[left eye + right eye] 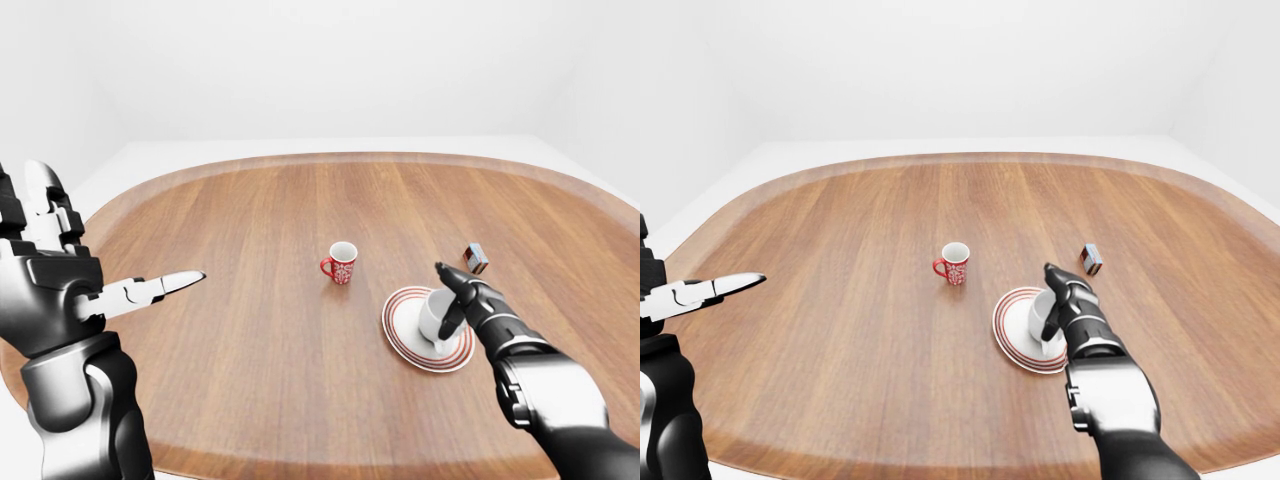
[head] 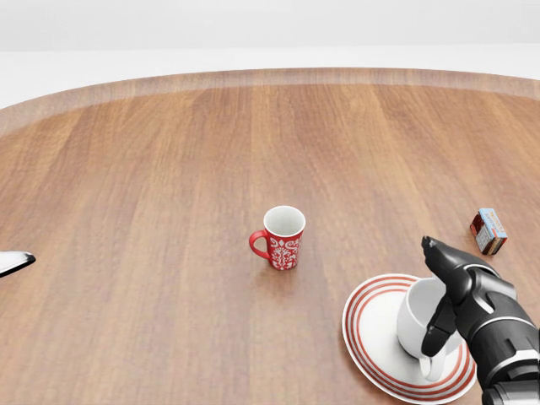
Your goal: Put the white mug on the plate.
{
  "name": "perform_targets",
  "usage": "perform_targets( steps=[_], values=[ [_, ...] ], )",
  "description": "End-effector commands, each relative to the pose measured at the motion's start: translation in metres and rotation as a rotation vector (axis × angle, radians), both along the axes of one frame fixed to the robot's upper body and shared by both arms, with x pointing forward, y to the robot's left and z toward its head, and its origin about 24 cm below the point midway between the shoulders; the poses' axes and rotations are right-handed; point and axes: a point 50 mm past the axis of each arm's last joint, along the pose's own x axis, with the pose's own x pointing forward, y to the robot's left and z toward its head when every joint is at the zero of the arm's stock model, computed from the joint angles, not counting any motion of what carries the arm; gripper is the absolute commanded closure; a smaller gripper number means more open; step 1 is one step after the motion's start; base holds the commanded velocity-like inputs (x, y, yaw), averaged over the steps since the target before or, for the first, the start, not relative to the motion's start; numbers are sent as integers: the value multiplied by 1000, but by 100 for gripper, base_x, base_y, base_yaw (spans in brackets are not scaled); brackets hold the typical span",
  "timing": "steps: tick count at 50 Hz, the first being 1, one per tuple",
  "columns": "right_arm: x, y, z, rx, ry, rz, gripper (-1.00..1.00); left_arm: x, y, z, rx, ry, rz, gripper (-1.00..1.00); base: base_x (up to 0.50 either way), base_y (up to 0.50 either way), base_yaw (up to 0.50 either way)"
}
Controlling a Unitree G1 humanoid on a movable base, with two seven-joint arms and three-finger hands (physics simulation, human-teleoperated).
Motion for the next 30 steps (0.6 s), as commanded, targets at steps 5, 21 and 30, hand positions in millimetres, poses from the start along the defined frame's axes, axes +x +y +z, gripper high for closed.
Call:
perform_targets(
  steps=[5, 21, 30],
  values=[
    [33, 16, 53, 44, 24, 105, -100, 0, 0, 1, 2, -7, 2, -100, 0, 0, 0],
    [47, 73, 278, -193, -531, 394, -100, 0, 0, 3, 2, -12, 1, -100, 0, 0, 0],
    [41, 76, 351, -216, -903, 323, -100, 0, 0, 2, 2, -8, 0, -100, 0, 0, 0]
  ],
)
